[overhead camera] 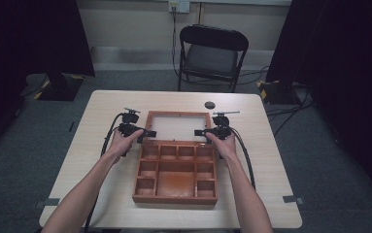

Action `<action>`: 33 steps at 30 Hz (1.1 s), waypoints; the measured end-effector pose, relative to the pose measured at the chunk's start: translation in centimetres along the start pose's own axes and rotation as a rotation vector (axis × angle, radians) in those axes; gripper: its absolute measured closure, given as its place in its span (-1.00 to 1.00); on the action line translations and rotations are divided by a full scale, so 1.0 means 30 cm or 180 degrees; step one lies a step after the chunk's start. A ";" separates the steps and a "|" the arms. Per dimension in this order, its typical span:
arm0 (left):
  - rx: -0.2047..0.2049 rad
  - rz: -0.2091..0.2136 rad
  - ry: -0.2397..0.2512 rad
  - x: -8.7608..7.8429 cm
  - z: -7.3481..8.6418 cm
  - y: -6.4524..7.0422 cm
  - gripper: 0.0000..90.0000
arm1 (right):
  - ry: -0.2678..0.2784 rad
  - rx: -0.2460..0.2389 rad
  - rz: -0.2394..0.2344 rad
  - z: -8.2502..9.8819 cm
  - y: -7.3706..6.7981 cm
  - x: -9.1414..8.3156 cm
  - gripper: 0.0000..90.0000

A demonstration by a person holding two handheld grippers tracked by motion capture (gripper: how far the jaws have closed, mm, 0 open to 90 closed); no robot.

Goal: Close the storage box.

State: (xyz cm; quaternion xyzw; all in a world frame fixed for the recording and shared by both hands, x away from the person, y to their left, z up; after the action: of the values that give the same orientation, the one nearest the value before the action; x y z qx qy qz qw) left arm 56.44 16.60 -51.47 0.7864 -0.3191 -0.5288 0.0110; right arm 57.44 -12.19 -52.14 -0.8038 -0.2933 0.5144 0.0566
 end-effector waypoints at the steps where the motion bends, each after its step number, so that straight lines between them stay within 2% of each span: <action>1: 0.0037 -0.0028 -0.0001 0.000 0.000 0.002 -0.65 | -0.0001 0.0005 -0.0018 -0.001 0.000 0.002 -0.69; 2: 0.0038 -0.0038 0.0035 0.002 -0.003 0.007 -0.65 | 0.0004 0.0023 -0.0032 -0.001 0.001 0.005 -0.70; 5: 0.0047 -0.0002 0.0013 0.002 -0.002 0.012 -0.61 | 0.0019 0.0036 -0.0022 -0.003 -0.002 0.008 -0.70; 8: 0.0080 0.0021 0.0024 0.004 -0.006 0.016 -0.57 | 0.0056 0.0068 -0.0052 -0.006 0.005 -0.002 -0.57; 10: 0.0069 0.0011 0.0019 0.005 -0.007 0.019 -0.55 | 0.0077 0.0090 -0.0075 -0.005 0.014 -0.010 -0.49; 14: 0.0107 -0.0039 0.0040 0.002 -0.008 0.020 -0.56 | 0.0140 0.0086 -0.0079 -0.003 0.015 -0.010 -0.49; 18: 0.0003 0.0150 0.0089 0.002 -0.003 0.008 -0.56 | 0.0257 0.0089 -0.0108 -0.010 0.017 -0.019 -0.37; 20: 0.0037 0.0139 0.0101 0.000 -0.003 0.014 -0.55 | 0.0297 0.0066 -0.0094 -0.013 0.013 -0.024 -0.38; 23: 0.0109 0.0027 0.0135 -0.008 -0.007 0.026 -0.59 | 0.0343 0.0034 -0.0108 -0.021 0.007 -0.033 -0.37; 27: 0.0163 0.0076 0.0181 -0.017 -0.007 0.039 -0.54 | 0.0462 -0.0017 -0.0111 -0.036 -0.006 -0.058 -0.37; 31: 0.0196 0.0063 0.0242 -0.029 -0.015 0.051 -0.50 | 0.0541 -0.0046 -0.0139 -0.046 -0.019 -0.088 -0.35; 33: 0.0231 0.0015 0.0279 -0.040 -0.024 0.056 -0.47 | 0.0579 -0.0073 -0.0137 -0.051 -0.030 -0.105 -0.36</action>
State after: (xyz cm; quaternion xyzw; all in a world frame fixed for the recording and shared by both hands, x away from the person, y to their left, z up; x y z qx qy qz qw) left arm 55.93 15.67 -49.58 0.8079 -0.3391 -0.4819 -0.0023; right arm 57.44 -12.80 -48.59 -0.8413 -0.3099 0.4346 0.0849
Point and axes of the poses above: each handheld gripper's, and its own axes: x roughly forward along the jaws, z roughly out of its underside, y roughly to its right, the point moved 6 cm from there along x, roughly forward along the jaws, and after that the axes turned 13 degrees about -y, right-handed, at the moved point
